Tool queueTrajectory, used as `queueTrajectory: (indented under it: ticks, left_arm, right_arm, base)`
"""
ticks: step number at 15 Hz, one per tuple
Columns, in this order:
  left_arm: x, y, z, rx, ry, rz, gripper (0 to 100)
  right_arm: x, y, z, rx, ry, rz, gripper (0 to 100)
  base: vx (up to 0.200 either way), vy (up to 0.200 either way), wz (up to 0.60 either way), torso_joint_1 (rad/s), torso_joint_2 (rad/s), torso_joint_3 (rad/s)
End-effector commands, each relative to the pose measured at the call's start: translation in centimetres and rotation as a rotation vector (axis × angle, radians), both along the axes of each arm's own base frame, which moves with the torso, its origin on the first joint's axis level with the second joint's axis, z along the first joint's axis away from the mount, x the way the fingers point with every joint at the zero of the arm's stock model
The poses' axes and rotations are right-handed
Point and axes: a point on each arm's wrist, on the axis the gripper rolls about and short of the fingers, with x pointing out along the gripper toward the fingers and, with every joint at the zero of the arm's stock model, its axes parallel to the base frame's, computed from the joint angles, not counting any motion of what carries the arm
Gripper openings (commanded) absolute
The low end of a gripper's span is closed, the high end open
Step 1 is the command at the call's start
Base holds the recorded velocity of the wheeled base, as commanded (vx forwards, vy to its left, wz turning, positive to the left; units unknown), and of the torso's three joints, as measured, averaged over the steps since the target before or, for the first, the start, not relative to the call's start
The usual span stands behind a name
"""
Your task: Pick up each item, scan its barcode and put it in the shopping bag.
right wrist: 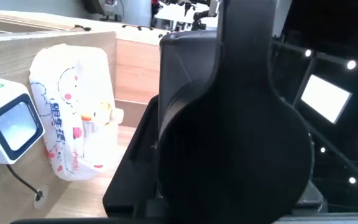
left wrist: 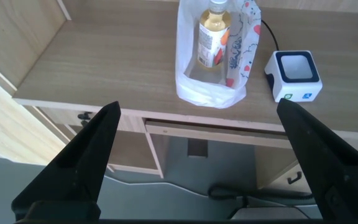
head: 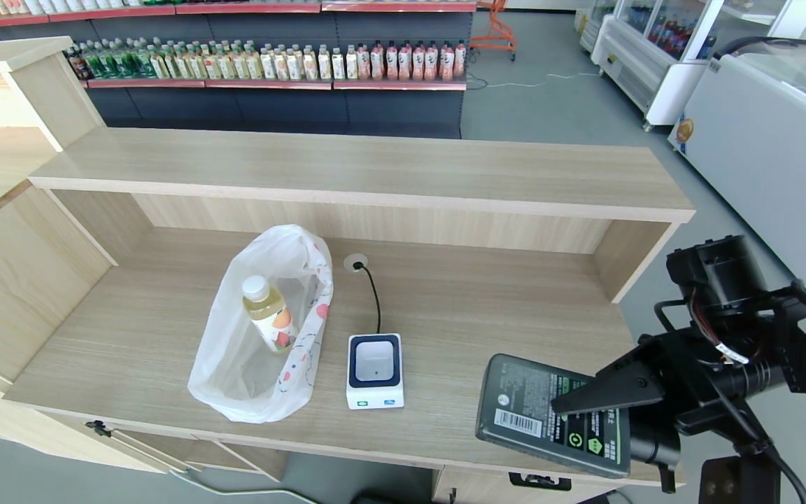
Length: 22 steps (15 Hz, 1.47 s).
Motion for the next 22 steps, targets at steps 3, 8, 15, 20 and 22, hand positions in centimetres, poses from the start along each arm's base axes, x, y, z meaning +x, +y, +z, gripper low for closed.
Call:
queueTrajectory:
  ticks: [3, 8, 15, 20, 22]
  left_arm:
    - [0.0, 0.0, 0.0, 0.0, 0.001, 0.001, 100]
    - [0.0, 0.0, 0.0, 0.0, -0.001, 0.001, 100]
    - [0.0, 0.0, 0.0, 0.0, 0.001, 0.001, 100]
    - [0.0, 0.0, 0.0, 0.0, 0.001, -0.001, 100]
    - [0.0, 0.0, 0.0, 0.0, 0.001, 0.001, 100]
  right_arm:
    - [0.2, 0.1, -0.5, 0.004, -0.063, 0.008, 0]
    - [0.1, 0.1, -1.1, -0.004, -0.044, 0.009, 0]
    - [1.4, 2.0, -2.4, -0.01, -0.053, 0.048, 0]
    - [1.8, 2.7, -3.5, -0.018, -0.046, 0.061, 0]
    - [2.2, 3.4, -3.8, -0.012, -0.06, 0.074, 0]
  base:
    - [0.0, 0.0, 0.0, 0.0, 0.0, 0.0]
    - [0.0, 0.0, 0.0, 0.0, 0.0, 0.0]
    - [0.0, 0.0, 0.0, 0.0, 0.0, 0.0]
    - [0.0, 0.0, 0.0, 0.0, 0.0, 0.0]
    - [0.0, 0.0, 0.0, 0.0, 0.0, 0.0]
